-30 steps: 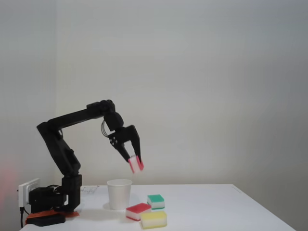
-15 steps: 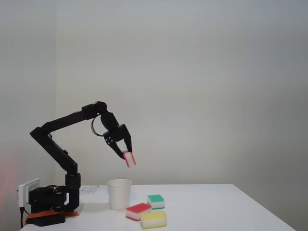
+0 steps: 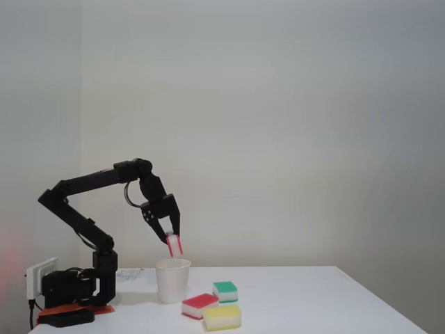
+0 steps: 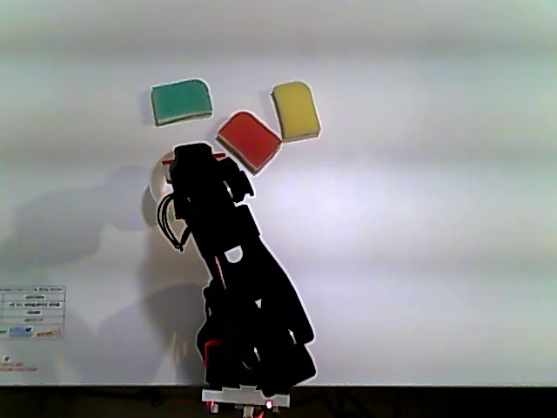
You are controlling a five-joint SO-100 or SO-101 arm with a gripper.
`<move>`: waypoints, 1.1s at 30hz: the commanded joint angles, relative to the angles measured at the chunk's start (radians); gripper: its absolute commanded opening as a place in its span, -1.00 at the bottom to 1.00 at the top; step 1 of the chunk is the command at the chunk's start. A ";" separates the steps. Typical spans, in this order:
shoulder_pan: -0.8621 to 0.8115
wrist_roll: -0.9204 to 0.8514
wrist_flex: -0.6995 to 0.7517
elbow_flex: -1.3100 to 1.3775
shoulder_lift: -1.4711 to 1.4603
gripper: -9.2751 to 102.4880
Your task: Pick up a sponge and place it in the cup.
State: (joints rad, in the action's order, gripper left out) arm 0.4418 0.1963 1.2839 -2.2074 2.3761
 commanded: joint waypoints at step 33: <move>-0.015 0.094 0.077 0.212 -0.084 -0.60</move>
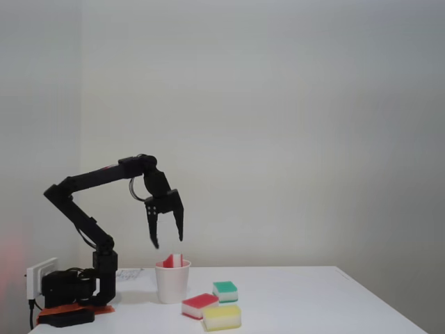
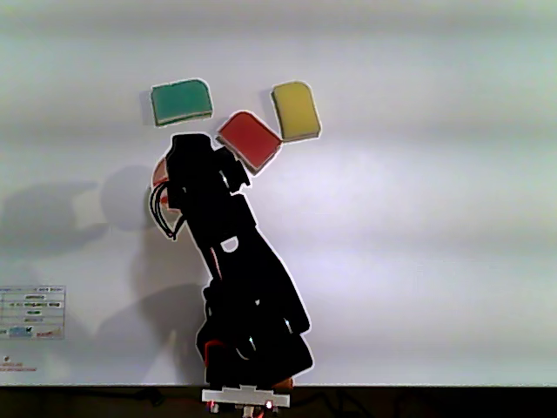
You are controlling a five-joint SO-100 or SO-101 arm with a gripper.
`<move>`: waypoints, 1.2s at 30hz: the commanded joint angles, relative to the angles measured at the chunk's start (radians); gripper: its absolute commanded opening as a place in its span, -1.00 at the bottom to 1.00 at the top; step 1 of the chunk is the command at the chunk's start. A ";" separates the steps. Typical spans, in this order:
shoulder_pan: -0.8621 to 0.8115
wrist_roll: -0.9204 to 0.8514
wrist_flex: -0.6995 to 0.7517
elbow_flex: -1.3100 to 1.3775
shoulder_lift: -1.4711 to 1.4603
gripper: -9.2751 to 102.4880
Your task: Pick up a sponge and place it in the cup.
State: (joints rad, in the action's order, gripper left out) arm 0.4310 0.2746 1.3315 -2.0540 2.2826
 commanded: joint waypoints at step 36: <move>-0.499 -0.189 -0.261 -0.928 0.905 -0.84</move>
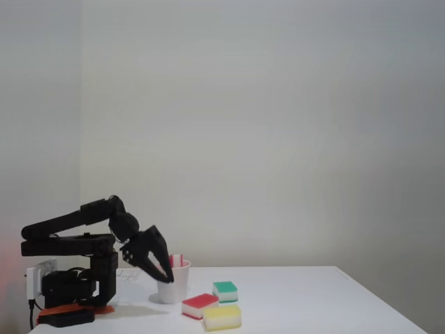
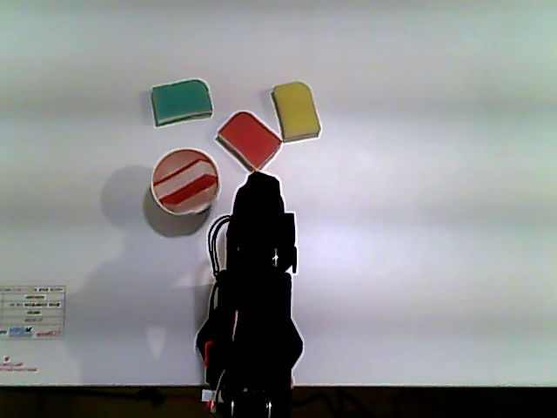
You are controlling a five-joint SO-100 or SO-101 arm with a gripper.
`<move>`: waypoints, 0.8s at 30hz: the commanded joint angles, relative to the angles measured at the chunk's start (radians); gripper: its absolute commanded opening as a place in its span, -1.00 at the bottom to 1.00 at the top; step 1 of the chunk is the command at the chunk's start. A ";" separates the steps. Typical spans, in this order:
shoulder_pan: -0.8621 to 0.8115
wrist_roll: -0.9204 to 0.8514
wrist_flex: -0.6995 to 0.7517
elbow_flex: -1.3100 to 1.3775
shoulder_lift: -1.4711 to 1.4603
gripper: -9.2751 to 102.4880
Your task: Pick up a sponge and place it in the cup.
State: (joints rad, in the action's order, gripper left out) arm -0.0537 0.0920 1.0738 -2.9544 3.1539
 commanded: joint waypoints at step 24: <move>-0.041 -0.003 0.261 -0.137 0.109 -0.84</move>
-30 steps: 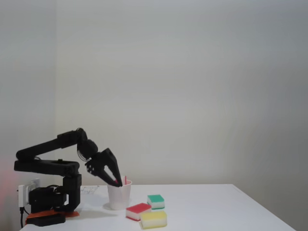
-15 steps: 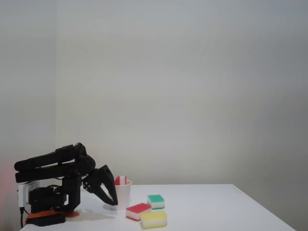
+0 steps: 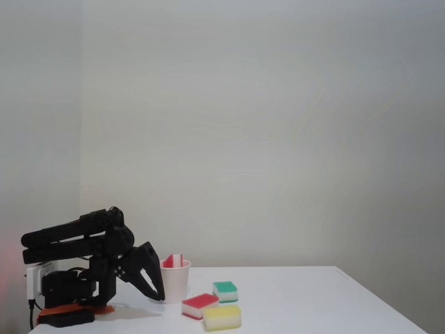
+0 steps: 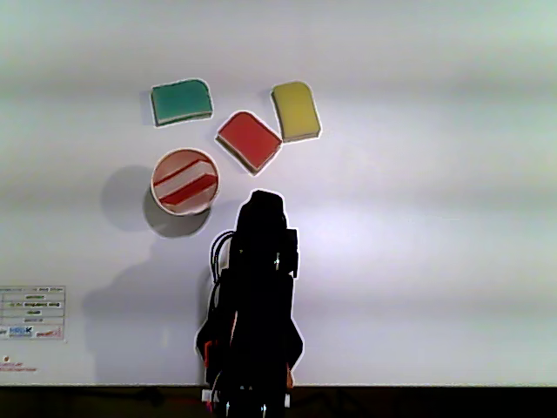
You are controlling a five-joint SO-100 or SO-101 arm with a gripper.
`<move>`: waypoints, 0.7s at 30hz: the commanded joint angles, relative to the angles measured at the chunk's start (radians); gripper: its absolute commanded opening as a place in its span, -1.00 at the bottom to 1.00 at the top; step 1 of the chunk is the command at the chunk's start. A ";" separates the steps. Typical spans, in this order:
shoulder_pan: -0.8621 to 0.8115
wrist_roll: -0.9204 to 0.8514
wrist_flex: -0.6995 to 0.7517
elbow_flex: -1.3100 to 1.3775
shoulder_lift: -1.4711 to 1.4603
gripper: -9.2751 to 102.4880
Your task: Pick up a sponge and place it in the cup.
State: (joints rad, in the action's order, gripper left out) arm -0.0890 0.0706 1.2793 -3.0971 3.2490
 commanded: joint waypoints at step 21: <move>-0.011 0.014 0.107 0.006 0.014 -0.83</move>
State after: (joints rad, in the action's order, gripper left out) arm -0.0874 0.0690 1.3008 -3.0956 3.2505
